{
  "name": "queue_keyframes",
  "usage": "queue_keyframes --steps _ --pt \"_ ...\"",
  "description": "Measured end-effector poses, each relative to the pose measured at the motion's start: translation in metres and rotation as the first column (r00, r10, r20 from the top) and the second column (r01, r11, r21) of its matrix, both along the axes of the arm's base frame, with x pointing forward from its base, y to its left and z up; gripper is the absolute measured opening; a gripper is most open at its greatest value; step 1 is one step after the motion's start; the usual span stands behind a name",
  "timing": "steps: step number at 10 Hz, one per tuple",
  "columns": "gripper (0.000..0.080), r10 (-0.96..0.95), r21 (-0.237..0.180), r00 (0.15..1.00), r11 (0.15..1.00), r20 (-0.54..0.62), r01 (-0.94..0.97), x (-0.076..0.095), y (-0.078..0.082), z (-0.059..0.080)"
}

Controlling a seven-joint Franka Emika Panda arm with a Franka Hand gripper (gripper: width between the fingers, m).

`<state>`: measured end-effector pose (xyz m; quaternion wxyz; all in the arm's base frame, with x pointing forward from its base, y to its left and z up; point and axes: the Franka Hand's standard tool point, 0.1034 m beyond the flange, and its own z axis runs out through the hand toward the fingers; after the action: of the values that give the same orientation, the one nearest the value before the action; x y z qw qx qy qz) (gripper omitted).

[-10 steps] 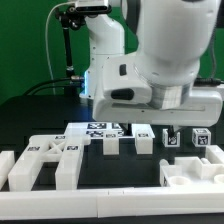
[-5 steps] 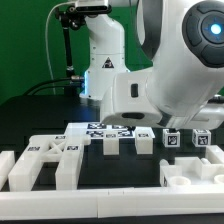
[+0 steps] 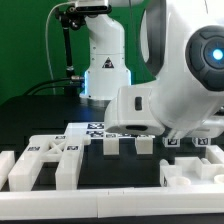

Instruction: Assemble chair

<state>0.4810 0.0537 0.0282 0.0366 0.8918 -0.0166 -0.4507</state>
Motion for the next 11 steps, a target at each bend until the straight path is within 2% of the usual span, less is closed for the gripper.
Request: queue_keyframes --steps 3,5,8,9,10,11 --pt "0.0649 0.000 0.005 1.000 1.000 -0.006 0.000 -0.002 -0.003 -0.002" --pt "0.0649 -0.018 0.004 0.999 1.000 -0.038 0.018 -0.011 -0.017 -0.018" --pt "0.0649 -0.014 0.003 0.999 1.000 -0.047 0.014 -0.020 -0.015 -0.022" --pt "0.0619 -0.015 0.003 0.999 1.000 -0.047 0.015 -0.020 -0.015 -0.022" --pt "0.0484 -0.015 0.003 0.999 1.000 -0.047 0.015 -0.020 -0.015 -0.022" --pt "0.0293 -0.015 0.003 0.999 1.000 -0.047 0.015 -0.020 -0.015 -0.022"
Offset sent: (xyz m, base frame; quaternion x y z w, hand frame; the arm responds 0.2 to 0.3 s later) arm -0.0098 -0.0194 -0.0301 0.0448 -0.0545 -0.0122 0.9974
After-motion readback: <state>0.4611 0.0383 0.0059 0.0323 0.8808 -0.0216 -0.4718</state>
